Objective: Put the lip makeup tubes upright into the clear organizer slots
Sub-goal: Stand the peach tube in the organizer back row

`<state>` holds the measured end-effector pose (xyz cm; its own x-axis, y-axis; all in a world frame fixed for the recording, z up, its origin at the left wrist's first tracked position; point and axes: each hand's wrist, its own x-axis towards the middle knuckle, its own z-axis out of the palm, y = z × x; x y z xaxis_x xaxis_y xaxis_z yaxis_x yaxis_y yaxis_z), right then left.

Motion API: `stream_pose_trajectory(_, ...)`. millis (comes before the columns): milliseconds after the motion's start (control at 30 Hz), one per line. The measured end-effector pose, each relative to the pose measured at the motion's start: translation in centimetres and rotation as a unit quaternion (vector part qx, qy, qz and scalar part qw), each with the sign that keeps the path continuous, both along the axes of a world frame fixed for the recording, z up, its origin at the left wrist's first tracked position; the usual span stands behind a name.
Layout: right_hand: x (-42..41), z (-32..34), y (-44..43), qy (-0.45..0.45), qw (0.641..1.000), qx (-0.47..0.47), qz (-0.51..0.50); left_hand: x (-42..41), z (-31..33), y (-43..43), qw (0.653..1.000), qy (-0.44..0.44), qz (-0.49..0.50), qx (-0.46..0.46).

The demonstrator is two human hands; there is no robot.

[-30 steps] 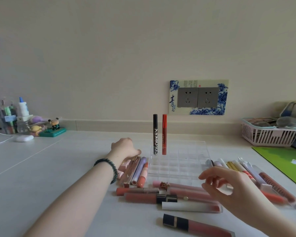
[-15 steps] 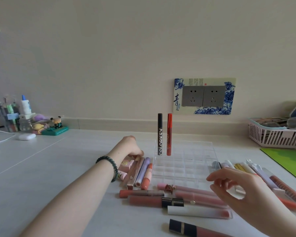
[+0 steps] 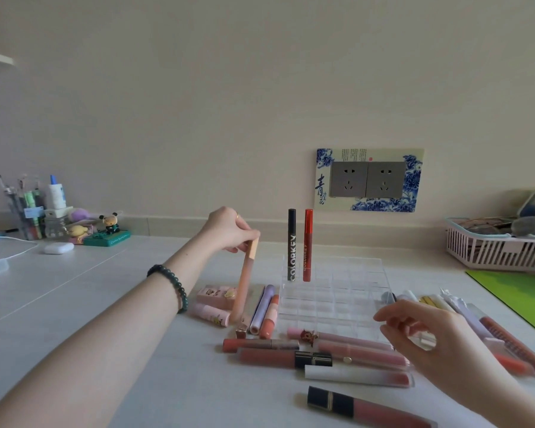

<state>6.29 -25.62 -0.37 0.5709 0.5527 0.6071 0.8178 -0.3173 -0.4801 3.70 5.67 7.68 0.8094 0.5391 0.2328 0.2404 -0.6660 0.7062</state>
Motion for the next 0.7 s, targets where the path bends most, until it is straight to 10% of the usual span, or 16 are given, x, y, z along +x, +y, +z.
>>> stream_pose_trajectory(300, -0.1, 0.8, 0.8, 0.087, 0.995, 0.035, 0.031, -3.8, 2.5, -3.3, 0.959, -0.216, -0.108, -0.15)
stream_pose_trajectory(700, -0.9, 5.1, 6.5, 0.115, 0.988, 0.059, 0.081, -3.5, 0.6, -9.6, 0.896, -0.268, -0.234, -0.267)
